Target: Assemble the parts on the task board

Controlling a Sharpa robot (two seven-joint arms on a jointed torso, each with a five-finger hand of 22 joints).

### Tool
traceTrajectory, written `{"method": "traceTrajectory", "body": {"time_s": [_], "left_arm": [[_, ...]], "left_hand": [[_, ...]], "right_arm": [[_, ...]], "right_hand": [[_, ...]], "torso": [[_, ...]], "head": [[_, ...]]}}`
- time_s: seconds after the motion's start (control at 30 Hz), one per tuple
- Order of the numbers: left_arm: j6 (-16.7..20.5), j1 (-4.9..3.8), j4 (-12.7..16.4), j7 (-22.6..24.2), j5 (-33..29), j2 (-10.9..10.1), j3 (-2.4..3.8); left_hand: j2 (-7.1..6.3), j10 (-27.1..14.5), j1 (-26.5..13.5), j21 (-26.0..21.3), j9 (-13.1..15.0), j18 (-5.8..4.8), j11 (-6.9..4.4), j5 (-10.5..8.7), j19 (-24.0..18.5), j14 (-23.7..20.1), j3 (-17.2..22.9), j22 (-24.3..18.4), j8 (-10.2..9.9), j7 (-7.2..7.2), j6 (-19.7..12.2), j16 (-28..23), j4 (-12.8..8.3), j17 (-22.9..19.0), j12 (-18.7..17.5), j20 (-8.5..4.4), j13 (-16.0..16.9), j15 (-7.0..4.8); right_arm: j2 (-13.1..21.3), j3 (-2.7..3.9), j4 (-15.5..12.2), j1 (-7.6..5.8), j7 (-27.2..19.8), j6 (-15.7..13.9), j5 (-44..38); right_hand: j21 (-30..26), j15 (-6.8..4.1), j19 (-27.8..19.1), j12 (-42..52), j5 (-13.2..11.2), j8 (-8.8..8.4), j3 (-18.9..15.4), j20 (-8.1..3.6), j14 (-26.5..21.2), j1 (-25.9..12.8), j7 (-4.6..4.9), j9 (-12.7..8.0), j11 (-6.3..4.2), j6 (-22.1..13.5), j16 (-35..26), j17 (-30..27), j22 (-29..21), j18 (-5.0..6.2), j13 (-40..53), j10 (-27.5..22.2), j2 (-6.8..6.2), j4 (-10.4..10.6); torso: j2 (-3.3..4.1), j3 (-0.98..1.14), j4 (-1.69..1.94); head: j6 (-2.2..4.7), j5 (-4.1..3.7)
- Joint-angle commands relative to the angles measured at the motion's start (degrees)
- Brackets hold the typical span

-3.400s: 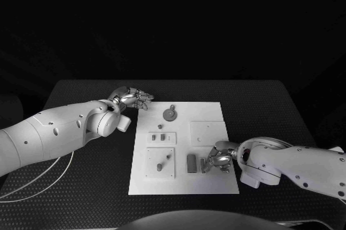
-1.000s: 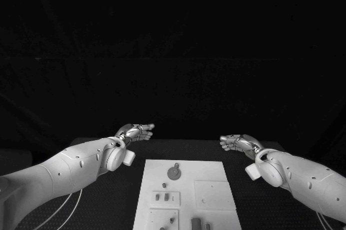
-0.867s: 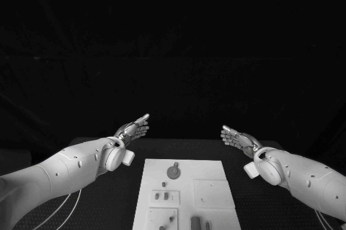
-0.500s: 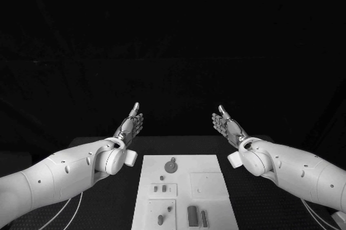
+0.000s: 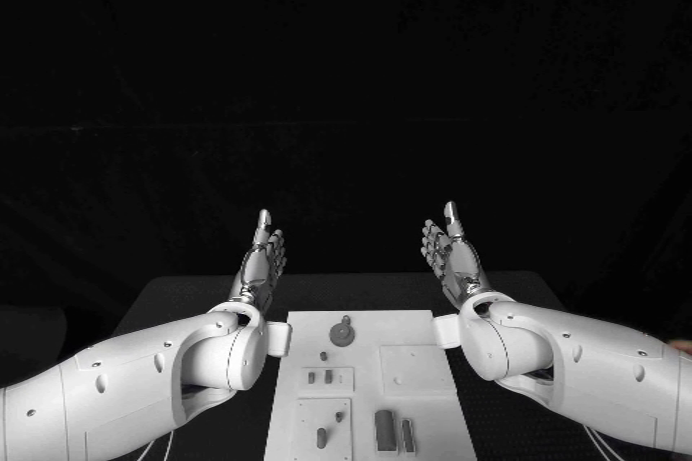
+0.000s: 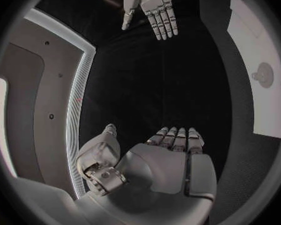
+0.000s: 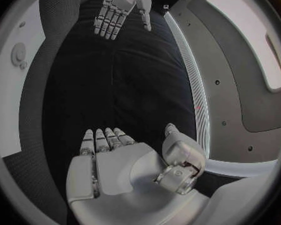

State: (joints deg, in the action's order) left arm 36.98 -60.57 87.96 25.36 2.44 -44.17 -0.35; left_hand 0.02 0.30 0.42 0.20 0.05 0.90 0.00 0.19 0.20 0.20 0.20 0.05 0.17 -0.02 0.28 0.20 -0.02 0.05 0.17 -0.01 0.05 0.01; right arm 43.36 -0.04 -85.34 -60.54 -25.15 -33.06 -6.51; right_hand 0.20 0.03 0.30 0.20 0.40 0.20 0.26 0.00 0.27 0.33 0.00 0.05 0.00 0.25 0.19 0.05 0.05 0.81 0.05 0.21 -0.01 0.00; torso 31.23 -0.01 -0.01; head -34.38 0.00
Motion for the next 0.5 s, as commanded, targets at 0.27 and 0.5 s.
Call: {"method": "traceTrajectory", "body": {"time_s": [0.27, 0.5], "left_arm": [[7.1, 0.41, 2.0, 4.4, -2.4, -0.5, 0.35], [7.1, 0.41, 2.0, 4.4, -2.4, -0.5, 0.35]], "left_hand": [[-0.02, -0.3, -0.4, -0.2, -0.1, -0.90, 0.00, -0.19, -0.2, -0.2, -0.2, -0.1, -0.2, 0.02, -0.3, -0.2, 0.0, -0.1, -0.2, 0.01, 0.0, -0.01], [-0.02, -0.3, -0.4, -0.2, -0.1, -0.90, 0.00, -0.19, -0.2, -0.2, -0.2, -0.1, -0.2, 0.02, -0.3, -0.2, 0.0, -0.1, -0.2, 0.01, 0.0, -0.01]], "right_arm": [[1.3, 0.04, -4.6, 0.38, -4.6, -11.1, 6.5], [1.3, 0.04, -4.6, 0.38, -4.6, -11.1, 6.5]], "right_hand": [[-0.2, -0.03, -0.3, -0.2, -0.4, -0.20, -0.3, 0.00, -0.3, -0.3, 0.00, 0.0, 0.00, -0.2, -0.2, -0.1, 0.0, -0.81, -0.1, -0.2, 0.01, 0.0], [-0.2, -0.03, -0.3, -0.2, -0.4, -0.20, -0.3, 0.00, -0.3, -0.3, 0.00, 0.0, 0.00, -0.2, -0.2, -0.1, 0.0, -0.81, -0.1, -0.2, 0.01, 0.0]], "torso": [[-0.05, 0.01, 0.01], [-0.05, 0.01, 0.01]], "head": [[0.00, 0.00], [0.00, 0.00]]}}
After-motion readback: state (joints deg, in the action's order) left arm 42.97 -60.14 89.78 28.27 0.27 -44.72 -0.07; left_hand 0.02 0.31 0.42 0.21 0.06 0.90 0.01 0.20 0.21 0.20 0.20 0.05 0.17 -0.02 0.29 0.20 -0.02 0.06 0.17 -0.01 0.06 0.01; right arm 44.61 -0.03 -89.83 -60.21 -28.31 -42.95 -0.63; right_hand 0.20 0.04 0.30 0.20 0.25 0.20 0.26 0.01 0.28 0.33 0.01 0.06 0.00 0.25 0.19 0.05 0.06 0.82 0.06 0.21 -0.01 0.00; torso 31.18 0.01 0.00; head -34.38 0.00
